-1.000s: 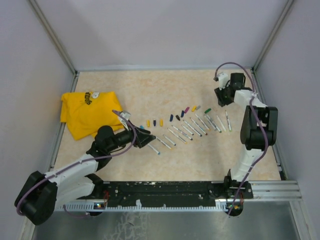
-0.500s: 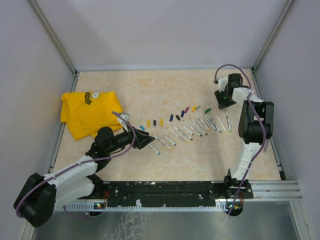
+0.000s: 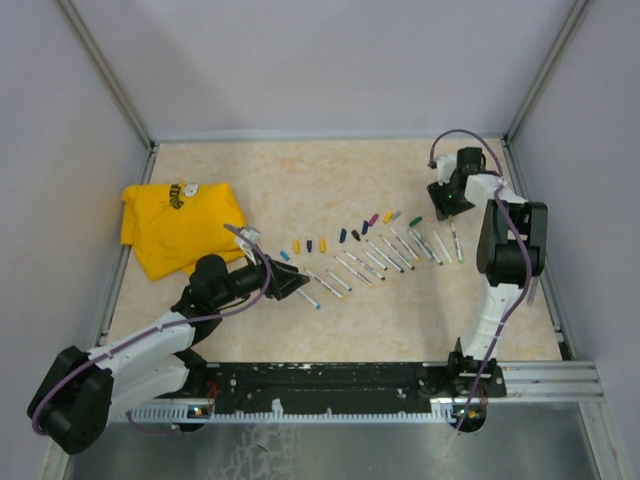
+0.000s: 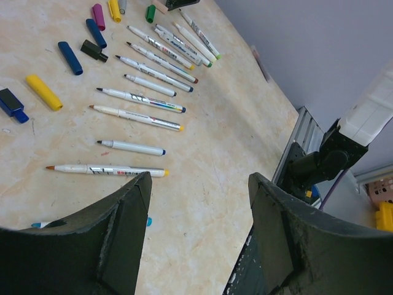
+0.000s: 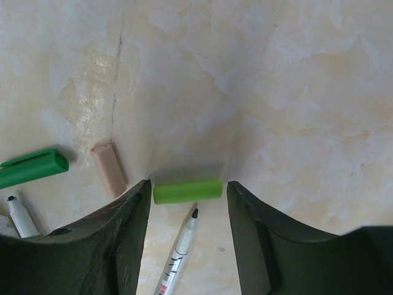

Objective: Open the pen caps
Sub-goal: Place the pen cap at the center of the board, then pick up the pen from the corner of the board.

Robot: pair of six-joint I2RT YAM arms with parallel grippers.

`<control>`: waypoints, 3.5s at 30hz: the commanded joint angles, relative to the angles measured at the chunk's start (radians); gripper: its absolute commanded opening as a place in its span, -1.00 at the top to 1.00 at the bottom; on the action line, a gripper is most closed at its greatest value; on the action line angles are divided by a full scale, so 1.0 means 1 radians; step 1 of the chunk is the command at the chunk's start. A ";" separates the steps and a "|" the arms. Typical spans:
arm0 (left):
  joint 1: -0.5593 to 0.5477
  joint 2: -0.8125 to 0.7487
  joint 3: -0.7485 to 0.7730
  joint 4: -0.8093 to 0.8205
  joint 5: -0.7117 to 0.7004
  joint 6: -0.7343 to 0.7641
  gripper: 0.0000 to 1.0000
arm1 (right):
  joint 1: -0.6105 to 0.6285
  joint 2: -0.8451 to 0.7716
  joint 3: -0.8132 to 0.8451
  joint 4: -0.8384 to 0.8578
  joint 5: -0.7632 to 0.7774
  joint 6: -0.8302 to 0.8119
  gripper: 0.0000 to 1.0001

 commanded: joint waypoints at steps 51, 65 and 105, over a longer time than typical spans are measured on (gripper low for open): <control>0.009 0.007 -0.056 0.190 0.107 -0.115 -0.67 | -0.768 -0.516 -0.618 0.169 -0.139 -0.108 0.32; 0.009 -0.016 -0.075 0.184 0.095 -0.111 -0.67 | -0.770 -0.451 -0.623 0.165 -0.130 -0.135 0.57; 0.009 0.005 -0.087 0.224 0.112 -0.122 -0.67 | -0.718 -0.457 -0.630 -0.031 -0.214 -0.432 0.48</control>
